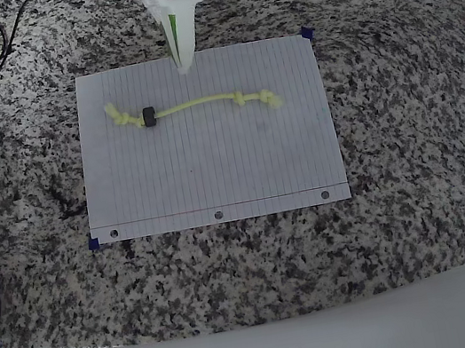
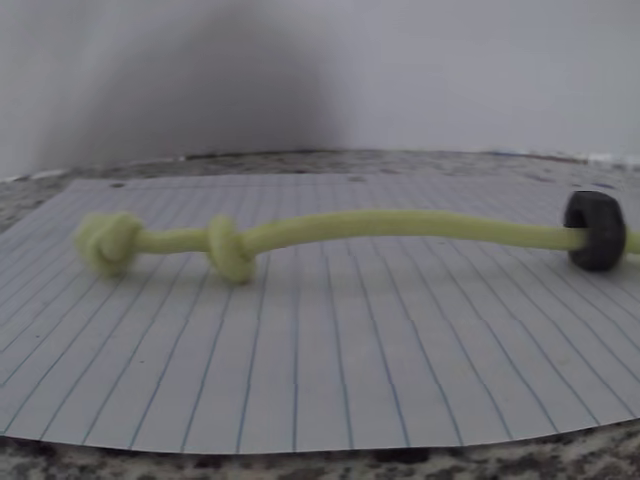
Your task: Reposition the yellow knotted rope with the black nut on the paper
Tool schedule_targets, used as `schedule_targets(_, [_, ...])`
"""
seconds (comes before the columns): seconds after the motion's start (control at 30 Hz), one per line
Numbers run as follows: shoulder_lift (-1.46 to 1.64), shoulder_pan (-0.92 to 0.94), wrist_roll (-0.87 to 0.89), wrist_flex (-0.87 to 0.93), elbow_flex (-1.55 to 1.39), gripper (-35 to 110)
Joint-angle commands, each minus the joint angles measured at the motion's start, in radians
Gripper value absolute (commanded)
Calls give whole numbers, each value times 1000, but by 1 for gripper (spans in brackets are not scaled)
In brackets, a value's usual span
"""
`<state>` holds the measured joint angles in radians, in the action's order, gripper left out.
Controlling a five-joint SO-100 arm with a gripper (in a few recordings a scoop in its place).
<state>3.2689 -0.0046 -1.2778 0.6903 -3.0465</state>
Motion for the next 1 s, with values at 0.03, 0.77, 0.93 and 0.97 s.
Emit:
schedule_targets(0.03, [106,18,-135,67,-37,0])
schedule_targets(0.77, [141,54,-428,370,-146,0])
schedule_targets(0.93, [141,55,-428,417,-133,0])
schedule_targets(0.97, [141,52,-428,433,-130,0])
